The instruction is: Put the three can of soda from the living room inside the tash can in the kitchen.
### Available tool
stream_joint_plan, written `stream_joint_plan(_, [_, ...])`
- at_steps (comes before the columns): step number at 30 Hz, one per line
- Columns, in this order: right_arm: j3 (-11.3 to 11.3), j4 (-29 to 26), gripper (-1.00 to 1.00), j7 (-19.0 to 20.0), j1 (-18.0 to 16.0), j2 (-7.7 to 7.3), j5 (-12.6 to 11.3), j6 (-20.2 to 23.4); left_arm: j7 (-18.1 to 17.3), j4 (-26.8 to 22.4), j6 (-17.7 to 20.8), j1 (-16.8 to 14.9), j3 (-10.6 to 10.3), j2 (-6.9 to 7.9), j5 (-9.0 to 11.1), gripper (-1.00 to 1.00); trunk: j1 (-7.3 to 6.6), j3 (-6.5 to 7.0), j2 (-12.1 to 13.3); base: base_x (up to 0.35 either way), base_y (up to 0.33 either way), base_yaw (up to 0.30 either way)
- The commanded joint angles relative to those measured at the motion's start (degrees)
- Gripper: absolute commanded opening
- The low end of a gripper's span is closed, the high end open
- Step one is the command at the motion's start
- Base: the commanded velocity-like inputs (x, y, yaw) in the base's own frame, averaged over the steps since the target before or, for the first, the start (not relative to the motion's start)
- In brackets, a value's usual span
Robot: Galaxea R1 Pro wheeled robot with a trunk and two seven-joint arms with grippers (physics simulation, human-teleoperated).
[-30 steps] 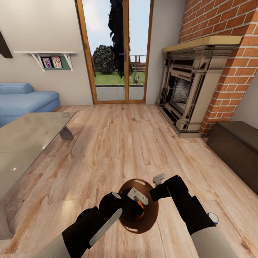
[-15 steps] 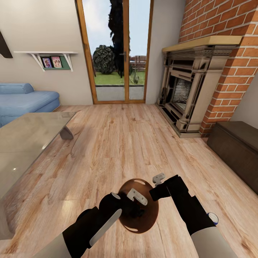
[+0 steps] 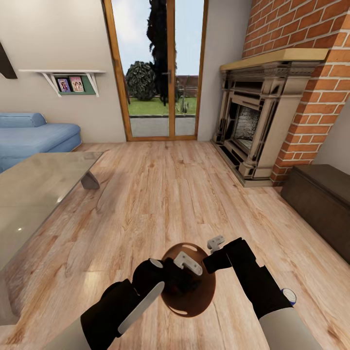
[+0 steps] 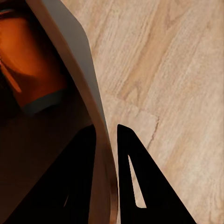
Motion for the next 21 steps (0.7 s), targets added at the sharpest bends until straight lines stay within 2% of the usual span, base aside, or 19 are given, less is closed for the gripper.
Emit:
stream_joint_plan(1, [0.0, 0.0, -1.0, 0.2, 0.0, 0.0, -1.6, 0.4, 0.0, -1.5, 0.7, 0.0, 0.0, 0.0, 0.0, 1.0, 0.0, 0.01, 0.0, 0.0, 0.0, 0.0])
stream_joint_plan(3, [-0.1, 0.1, -1.0, 0.2, 0.0, -0.05, -1.6, 0.4, -0.1, -5.1, 2.6, 0.0, 0.1, 0.04, 0.0, 1.0, 0.0, 0.01, 0.0, 0.0, 0.0, 0.0])
stream_joint_plan(6, [-0.2, 0.2, -1.0, 0.2, 0.0, -0.07, -1.6, 0.4, -0.2, -8.0, 4.4, 0.0, 0.3, 0.11, 0.1, 1.0, 0.0, 0.01, 0.0, 0.0, 0.0, 0.0])
stream_joint_plan(9, [-0.2, 0.2, -1.0, 0.2, 0.0, -0.09, -1.6, 0.4, -0.4, -10.1, 6.0, 0.1, 0.5, 0.16, 0.1, 1.0, 0.0, 0.01, 0.0, 0.0, 0.0, 0.0])
stream_joint_plan(14, [-0.4, 0.3, -1.0, 0.2, 0.0, -0.22, -1.6, 0.4, -0.5, -11.6, 6.2, 0.1, 1.3, 0.68, 0.4, 1.0, 0.0, 0.01, 0.0, 0.0, 0.0, 0.0])
stream_joint_plan(18, [-0.5, 0.3, -1.0, 0.2, 0.0, -0.29, -1.6, 0.4, -0.6, -12.0, 6.2, 0.1, 4.5, 2.88, 0.5, 1.0, 0.0, 0.01, 0.0, 0.0, 0.0, 0.0])
stream_joint_plan(20, [-0.5, 0.3, -1.0, 0.2, 0.0, -0.28, -1.6, 0.4, -0.6, -12.3, 6.2, 0.1, 5.6, 3.43, 0.5, 1.0, 0.0, 0.01, 0.0, 0.0, 0.0, 0.0])
stream_joint_plan(21, [-0.5, 0.3, -1.0, 0.2, 0.0, -0.3, -1.6, 0.4, -0.8, -12.5, 6.2, 0.1, 7.0, 4.01, 0.6, 1.0, 0.0, 0.01, 0.0, 0.0, 0.0, 0.0])
